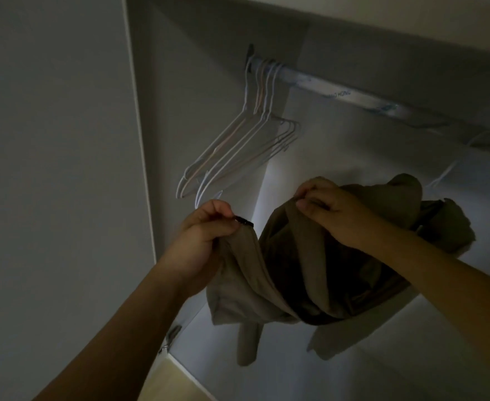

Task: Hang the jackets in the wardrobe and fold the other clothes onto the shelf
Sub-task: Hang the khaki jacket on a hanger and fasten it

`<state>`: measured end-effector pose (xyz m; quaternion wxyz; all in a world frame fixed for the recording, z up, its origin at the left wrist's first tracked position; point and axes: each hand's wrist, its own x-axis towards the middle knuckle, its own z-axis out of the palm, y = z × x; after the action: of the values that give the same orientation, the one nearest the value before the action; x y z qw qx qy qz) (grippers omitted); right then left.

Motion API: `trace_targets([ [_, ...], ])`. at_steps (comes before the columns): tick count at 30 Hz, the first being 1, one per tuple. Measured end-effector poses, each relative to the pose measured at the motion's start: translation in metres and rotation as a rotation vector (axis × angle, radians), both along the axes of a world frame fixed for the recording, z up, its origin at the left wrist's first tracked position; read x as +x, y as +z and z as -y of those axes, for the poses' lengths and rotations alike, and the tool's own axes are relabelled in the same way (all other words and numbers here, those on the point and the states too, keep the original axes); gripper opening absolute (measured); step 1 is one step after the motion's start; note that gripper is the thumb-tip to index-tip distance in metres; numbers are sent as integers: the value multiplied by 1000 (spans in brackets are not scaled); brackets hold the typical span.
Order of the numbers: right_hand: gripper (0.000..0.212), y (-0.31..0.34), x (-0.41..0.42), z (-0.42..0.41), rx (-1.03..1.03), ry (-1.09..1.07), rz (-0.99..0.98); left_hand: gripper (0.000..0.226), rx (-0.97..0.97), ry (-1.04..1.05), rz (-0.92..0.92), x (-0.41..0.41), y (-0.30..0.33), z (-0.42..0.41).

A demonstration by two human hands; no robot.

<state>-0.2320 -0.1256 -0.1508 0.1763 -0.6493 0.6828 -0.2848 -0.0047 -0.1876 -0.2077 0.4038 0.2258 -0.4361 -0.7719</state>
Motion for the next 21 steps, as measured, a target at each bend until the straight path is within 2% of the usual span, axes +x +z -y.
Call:
trace_targets([
  [2,38,-2,0,-1,-3,-40,176,33,78,26,-82,-4,0,0],
  [3,42,-2,2,-2,30,-95,337,35,84,46,-103,-6,1,0],
  [5,36,-7,3,-3,114,-153,695,38,38,82,-106,-9,3,1],
  [7,24,-9,6,-6,183,-115,899,38,-57,67,-93,-11,8,1],
  [9,16,-9,10,-8,272,4,907,32,-151,37,-92,-15,15,1],
  [13,46,-8,19,-9,440,84,799,15,-294,28,1,-23,23,3],
  [16,33,-9,24,-8,349,31,761,25,-366,68,104,-26,24,5],
  [18,28,-9,23,-8,257,-7,736,27,-324,131,200,-27,23,6],
  [20,35,-7,23,-8,196,-28,680,14,-243,109,408,-27,19,11],
  [21,38,-6,23,-9,179,-32,628,12,-166,6,522,-27,18,12],
])
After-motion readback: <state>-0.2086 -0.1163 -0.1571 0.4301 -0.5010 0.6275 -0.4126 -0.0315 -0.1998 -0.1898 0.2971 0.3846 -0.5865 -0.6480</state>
